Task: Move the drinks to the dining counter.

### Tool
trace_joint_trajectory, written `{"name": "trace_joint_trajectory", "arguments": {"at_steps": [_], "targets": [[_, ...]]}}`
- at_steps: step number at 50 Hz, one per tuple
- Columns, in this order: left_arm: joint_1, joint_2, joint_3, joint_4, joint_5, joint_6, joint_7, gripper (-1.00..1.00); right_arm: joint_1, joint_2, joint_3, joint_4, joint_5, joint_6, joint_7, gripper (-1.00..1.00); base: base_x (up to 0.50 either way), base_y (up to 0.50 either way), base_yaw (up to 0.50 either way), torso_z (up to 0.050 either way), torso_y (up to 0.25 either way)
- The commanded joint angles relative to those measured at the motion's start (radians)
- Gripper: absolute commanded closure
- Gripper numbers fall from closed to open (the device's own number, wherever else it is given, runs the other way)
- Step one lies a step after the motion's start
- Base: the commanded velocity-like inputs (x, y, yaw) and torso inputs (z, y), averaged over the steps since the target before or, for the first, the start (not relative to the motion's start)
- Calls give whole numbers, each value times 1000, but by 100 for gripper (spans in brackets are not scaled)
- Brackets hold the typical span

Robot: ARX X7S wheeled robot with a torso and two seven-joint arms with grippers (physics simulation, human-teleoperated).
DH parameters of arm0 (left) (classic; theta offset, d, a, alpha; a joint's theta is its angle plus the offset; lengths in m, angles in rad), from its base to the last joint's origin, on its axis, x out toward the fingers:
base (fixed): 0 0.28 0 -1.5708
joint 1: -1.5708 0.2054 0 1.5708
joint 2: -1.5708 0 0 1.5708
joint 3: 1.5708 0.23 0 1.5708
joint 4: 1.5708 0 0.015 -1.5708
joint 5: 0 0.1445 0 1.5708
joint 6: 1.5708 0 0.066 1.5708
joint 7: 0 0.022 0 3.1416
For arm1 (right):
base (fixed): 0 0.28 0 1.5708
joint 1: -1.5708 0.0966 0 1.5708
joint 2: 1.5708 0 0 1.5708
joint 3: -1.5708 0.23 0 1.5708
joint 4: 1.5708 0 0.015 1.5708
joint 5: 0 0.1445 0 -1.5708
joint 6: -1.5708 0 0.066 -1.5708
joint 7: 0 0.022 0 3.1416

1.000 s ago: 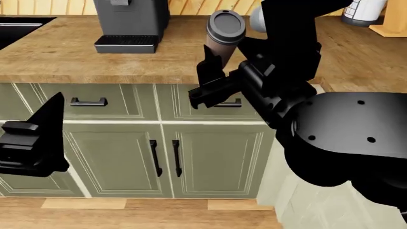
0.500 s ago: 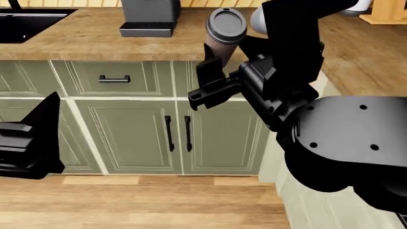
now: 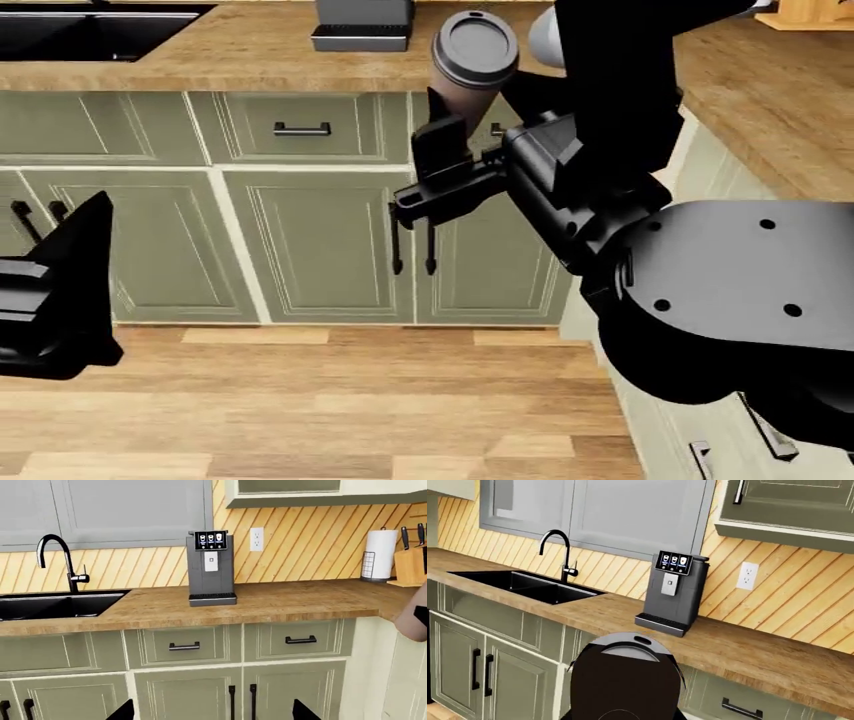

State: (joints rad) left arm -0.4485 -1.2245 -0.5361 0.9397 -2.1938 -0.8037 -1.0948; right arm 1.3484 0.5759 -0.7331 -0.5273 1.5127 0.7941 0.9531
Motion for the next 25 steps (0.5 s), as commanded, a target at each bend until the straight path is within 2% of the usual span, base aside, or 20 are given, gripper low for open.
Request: {"name": "trace_joint_trajectory", "arguments": {"at_steps": [1,13,17,25], "targets": [[1,5,-10,1,-7,-5,-3,-100,4,1,7,-4,-11,4,-2,100,-502,257,0,0,0],[15,28,-19,-3,4,-27,2,-100,13,-7,4,-2,12,10,15,100,-502,255,0,0,0],[-41,-40,38,5,-18,37,-3,-100,31,6,13,-15,36,17,29,100,-502,250,0,0,0],[-128,-87,194,5,36,115,26,-100,37,27,23,-25,62,20,45,100,-502,240,0,0,0]]}}
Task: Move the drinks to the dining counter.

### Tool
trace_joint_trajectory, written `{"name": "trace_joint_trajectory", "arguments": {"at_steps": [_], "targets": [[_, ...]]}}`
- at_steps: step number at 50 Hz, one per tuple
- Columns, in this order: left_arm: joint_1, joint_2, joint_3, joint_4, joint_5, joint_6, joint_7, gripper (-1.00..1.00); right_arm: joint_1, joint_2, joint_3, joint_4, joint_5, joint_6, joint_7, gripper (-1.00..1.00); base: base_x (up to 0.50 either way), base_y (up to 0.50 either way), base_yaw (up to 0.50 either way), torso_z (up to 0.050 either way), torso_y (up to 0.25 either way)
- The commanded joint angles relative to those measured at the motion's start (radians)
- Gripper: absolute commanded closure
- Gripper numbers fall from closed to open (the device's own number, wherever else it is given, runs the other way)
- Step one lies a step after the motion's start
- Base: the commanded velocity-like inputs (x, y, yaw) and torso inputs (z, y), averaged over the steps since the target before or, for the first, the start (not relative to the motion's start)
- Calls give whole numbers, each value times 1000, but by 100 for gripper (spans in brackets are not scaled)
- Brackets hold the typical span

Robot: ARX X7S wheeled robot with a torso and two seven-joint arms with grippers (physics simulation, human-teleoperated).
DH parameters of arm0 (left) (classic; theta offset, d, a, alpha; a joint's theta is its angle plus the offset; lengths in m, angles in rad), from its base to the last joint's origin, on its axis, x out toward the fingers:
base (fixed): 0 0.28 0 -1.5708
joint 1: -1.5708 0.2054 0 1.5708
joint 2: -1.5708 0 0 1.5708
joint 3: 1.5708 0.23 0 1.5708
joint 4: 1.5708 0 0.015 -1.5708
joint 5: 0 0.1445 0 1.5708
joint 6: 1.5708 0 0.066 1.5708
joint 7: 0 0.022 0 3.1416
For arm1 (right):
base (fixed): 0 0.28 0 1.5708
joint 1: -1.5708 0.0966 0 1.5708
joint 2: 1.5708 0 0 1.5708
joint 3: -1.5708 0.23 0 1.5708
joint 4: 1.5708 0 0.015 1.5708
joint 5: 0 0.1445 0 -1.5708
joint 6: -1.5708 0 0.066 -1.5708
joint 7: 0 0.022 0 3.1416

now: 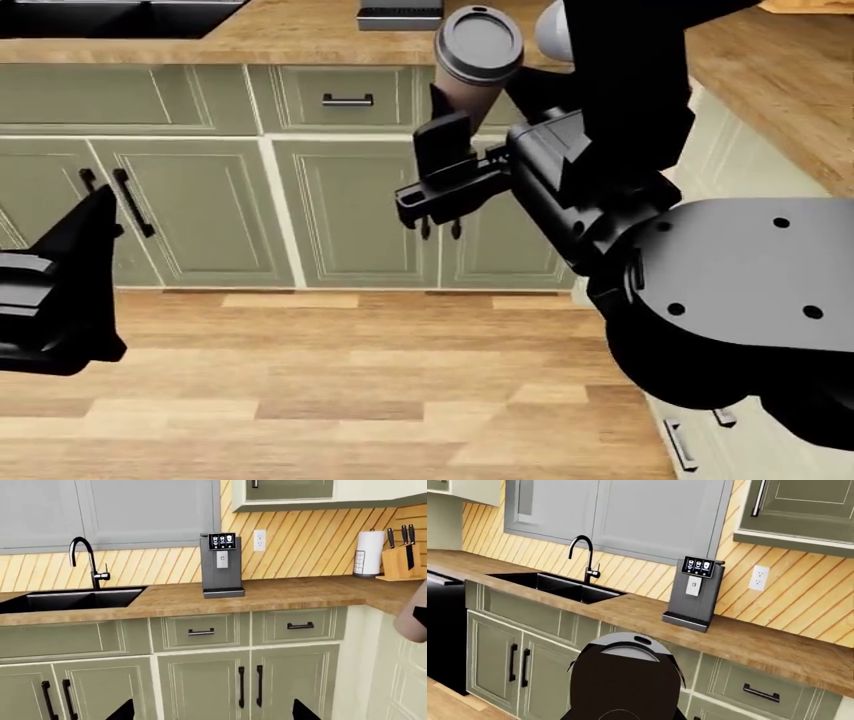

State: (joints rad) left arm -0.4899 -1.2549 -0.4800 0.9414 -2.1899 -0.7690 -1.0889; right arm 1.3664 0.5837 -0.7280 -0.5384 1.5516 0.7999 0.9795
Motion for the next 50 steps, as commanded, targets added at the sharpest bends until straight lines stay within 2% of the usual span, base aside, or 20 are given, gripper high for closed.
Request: {"name": "trace_joint_trajectory", "arguments": {"at_steps": [1,4,10,14,19,22,28,40,44,50], "targets": [[-97,-63,150,5,31,88,22,-100,17,21,17,-15,20,14,19,100,-502,237,0,0,0],[-99,-72,137,7,15,87,16,-100,16,24,20,-17,23,11,20,100,-502,237,0,0,0],[-62,-40,52,7,-15,50,-3,-100,3,25,23,-20,14,-1,19,100,-502,235,0,2,0],[-97,-77,94,9,-15,80,6,-100,-2,21,22,-15,5,-6,14,100,-502,231,0,0,0],[-46,-28,-9,5,-49,12,-19,-100,4,11,14,-6,3,-2,22,100,-502,231,0,0,0],[-42,-28,-27,5,-65,5,-26,-100,2,15,13,-10,4,0,30,100,-502,202,0,0,0],[-58,-33,23,6,-35,23,-13,-100,-8,22,13,-15,-1,-4,26,100,-502,154,0,0,0],[-53,-31,-6,2,-55,7,-22,-100,2,34,-12,-42,-41,24,59,100,-501,96,82,0,0],[-48,-27,-24,1,-66,-2,-29,-100,14,34,-21,-36,-26,42,86,100,0,0,0,0,0],[-65,-41,11,1,-52,16,-19,-100,13,34,-19,-34,-28,37,100,100,0,0,488,2,0]]}}
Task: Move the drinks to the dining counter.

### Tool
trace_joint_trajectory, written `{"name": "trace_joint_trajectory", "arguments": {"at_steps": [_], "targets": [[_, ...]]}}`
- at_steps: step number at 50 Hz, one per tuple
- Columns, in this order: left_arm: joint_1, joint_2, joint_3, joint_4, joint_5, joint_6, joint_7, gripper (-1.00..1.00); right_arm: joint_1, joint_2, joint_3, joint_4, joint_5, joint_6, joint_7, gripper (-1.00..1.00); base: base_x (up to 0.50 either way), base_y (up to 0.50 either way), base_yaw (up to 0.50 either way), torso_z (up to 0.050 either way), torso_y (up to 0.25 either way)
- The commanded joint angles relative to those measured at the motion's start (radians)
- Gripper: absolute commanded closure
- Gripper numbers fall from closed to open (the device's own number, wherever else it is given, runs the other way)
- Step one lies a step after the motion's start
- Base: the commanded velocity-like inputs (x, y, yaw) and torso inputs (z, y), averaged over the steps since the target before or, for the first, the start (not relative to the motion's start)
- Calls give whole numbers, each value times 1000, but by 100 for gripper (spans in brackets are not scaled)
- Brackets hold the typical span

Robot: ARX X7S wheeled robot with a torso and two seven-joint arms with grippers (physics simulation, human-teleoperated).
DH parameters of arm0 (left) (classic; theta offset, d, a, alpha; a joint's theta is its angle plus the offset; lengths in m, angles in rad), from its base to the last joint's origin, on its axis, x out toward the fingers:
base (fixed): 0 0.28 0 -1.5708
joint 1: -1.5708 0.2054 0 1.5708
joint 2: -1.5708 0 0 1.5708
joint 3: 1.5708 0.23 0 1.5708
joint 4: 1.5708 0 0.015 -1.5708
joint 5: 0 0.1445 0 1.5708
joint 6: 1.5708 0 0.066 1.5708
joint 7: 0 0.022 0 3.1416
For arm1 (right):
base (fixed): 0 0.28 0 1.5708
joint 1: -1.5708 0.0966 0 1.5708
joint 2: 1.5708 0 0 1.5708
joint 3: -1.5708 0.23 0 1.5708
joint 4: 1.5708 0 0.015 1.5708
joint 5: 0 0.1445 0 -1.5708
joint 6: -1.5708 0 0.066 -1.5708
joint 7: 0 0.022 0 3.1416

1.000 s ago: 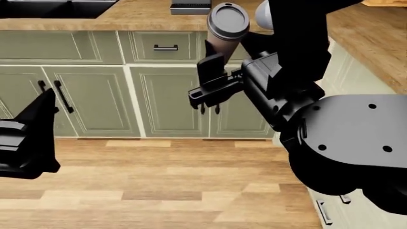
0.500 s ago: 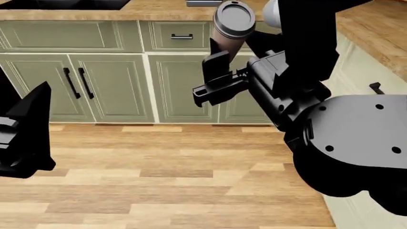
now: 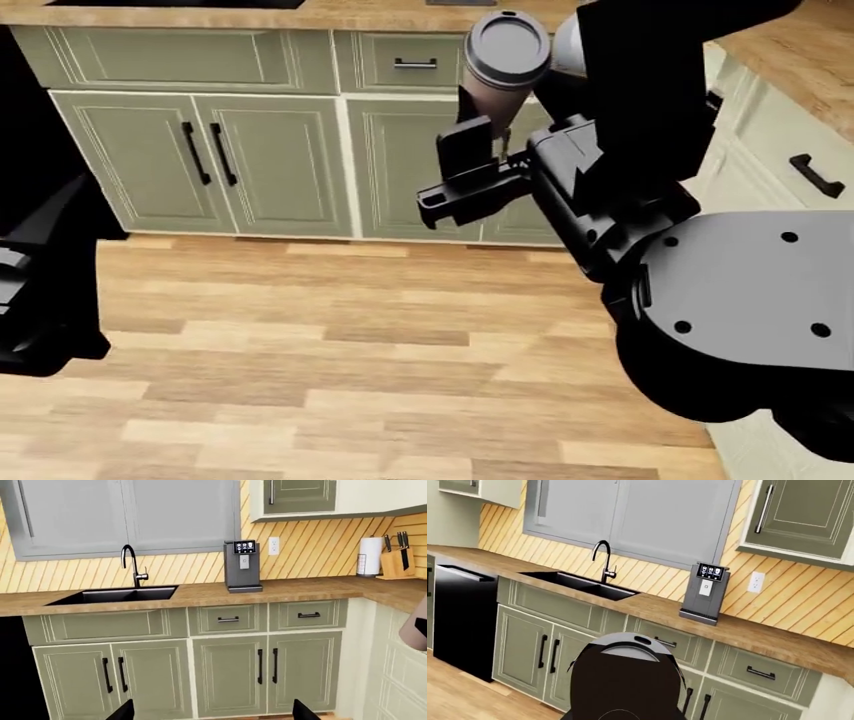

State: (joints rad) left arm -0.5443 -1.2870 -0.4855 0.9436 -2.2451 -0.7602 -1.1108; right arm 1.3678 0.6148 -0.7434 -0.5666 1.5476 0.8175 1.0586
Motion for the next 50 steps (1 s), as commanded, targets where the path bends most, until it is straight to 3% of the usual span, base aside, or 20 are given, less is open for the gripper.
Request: {"name": "trace_joint_trajectory", "arguments": {"at_steps": [1,27,50], "targets": [[-11,-8,16,-2,3,8,3,-100,11,2,-2,-6,-21,18,20,100,0,0,500,0,0],[0,13,-8,1,-8,-18,-9,-100,1,6,-20,-14,-39,24,18,100,-11,-2,500,0,0],[-19,2,10,-4,-9,-8,-4,-100,21,1,-31,3,-14,43,56,100,-172,-53,500,0,0]]}}
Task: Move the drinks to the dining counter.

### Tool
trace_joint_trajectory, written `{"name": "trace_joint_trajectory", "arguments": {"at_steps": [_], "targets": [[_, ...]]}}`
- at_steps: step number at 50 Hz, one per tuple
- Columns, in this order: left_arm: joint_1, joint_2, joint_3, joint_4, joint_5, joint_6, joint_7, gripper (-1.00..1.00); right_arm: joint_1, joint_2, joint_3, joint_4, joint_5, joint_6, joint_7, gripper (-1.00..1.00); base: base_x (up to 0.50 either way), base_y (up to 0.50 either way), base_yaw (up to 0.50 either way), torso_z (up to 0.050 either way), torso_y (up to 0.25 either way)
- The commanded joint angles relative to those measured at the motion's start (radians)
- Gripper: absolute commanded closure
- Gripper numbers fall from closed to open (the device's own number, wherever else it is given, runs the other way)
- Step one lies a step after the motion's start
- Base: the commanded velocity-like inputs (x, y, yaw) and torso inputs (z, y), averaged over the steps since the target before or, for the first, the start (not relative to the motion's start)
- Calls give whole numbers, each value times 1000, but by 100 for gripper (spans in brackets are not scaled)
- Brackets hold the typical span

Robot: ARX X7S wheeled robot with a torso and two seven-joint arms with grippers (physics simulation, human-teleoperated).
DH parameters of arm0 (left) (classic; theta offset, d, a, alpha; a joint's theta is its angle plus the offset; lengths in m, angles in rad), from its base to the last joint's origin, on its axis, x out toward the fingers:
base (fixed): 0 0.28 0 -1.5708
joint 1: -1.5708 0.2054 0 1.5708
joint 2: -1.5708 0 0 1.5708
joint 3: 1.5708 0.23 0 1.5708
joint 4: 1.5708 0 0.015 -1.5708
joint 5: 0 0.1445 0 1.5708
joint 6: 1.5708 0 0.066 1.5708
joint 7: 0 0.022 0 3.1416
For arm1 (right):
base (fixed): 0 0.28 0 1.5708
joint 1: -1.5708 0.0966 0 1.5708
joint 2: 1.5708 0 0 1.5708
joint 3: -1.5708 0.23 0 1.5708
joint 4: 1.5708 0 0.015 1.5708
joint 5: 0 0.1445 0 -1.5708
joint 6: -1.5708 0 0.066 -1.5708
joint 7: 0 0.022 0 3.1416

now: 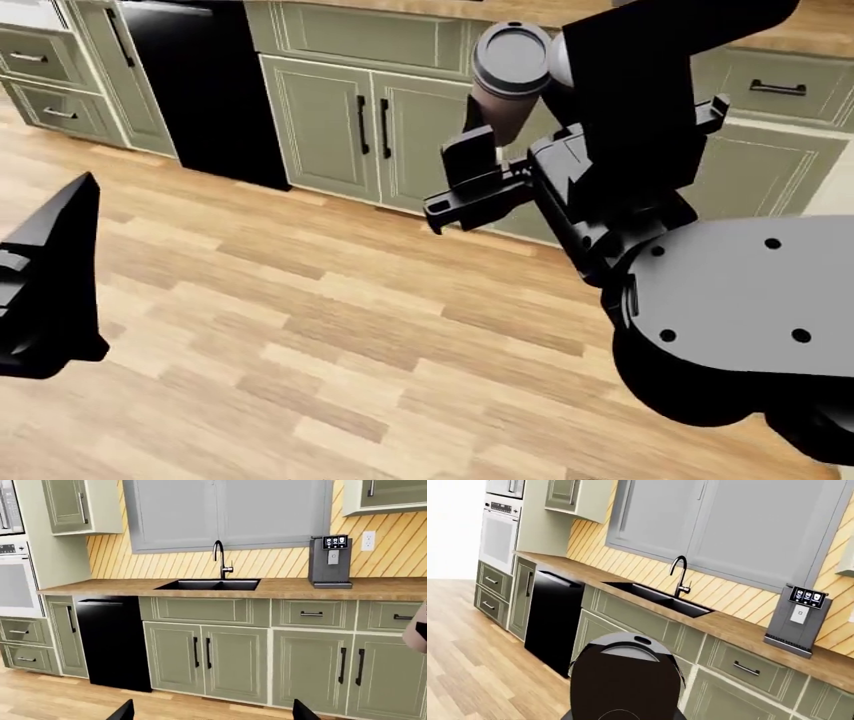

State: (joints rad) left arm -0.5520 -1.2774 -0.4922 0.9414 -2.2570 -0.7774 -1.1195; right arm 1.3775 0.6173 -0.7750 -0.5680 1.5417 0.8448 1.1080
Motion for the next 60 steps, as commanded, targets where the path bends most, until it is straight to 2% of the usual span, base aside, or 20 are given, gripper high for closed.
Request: {"name": "trace_joint_trajectory", "arguments": {"at_steps": [1,30,60], "targets": [[-14,-11,18,-2,2,10,5,-100,13,-2,0,2,-11,17,6,100,0,0,500,0,0],[-9,3,4,0,-10,-7,-5,-100,7,4,-5,-9,-20,11,-4,100,7,4,500,0,0],[-27,-3,25,-2,-6,-3,-2,-100,18,0,-14,-5,-13,17,-11,100,93,74,500,0,0]]}}
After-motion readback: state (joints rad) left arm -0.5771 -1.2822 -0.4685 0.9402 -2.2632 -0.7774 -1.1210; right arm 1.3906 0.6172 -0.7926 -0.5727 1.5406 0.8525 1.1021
